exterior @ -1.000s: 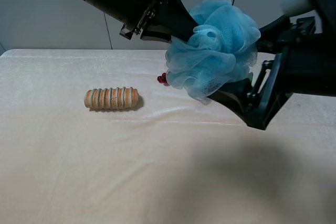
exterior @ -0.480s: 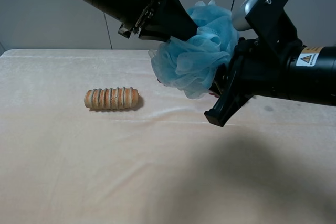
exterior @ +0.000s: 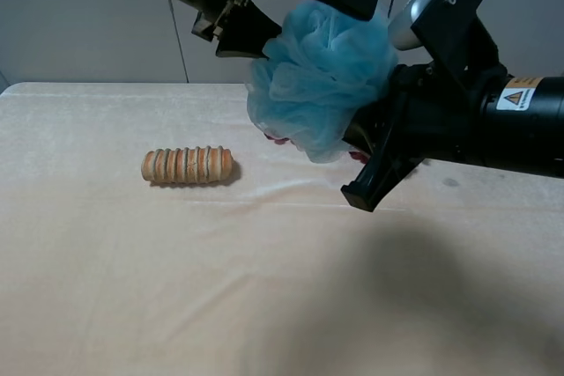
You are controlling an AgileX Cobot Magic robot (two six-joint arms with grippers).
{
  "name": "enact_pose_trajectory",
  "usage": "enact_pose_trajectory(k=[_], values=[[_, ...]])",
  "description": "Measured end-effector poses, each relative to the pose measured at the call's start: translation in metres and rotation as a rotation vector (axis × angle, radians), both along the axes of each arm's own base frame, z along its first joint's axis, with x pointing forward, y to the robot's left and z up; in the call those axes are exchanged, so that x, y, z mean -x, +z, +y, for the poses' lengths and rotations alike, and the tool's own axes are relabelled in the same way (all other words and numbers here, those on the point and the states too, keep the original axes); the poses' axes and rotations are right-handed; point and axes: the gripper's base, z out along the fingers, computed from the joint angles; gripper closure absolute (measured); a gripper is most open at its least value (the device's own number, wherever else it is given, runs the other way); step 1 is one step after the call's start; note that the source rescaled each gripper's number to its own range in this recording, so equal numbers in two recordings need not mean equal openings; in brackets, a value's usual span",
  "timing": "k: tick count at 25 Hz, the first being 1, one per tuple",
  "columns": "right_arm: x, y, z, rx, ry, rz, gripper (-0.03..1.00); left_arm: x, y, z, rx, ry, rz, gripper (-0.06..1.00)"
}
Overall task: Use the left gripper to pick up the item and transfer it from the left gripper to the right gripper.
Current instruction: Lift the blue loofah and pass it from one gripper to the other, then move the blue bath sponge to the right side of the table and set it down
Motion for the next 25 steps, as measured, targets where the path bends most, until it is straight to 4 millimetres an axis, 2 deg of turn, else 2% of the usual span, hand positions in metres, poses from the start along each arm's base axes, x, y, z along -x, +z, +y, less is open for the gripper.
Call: enact_pose_trajectory(k=[6,12,19,25], values=[[0.0,0.001,0.0,-0.003,0.0,-0.007,0.92,0.014,0.02,0.018,-0.049,0.007,-0.058,-0.05],[0.0,0.001,0.0,-0.002,0.001,-0.007,0.93,0.032,0.052,0.062,-0.079,0.074,-0.078,-0.05],[0.0,0.001,0.0,-0.002,0.001,-0.007,0.93,0.091,0.092,0.115,-0.187,0.188,-0.202,-0.06],[0.0,0.001,0.0,-0.002,0.001,-0.007,0.94,0.139,0.101,0.158,-0.327,0.349,-0.277,-0.06]])
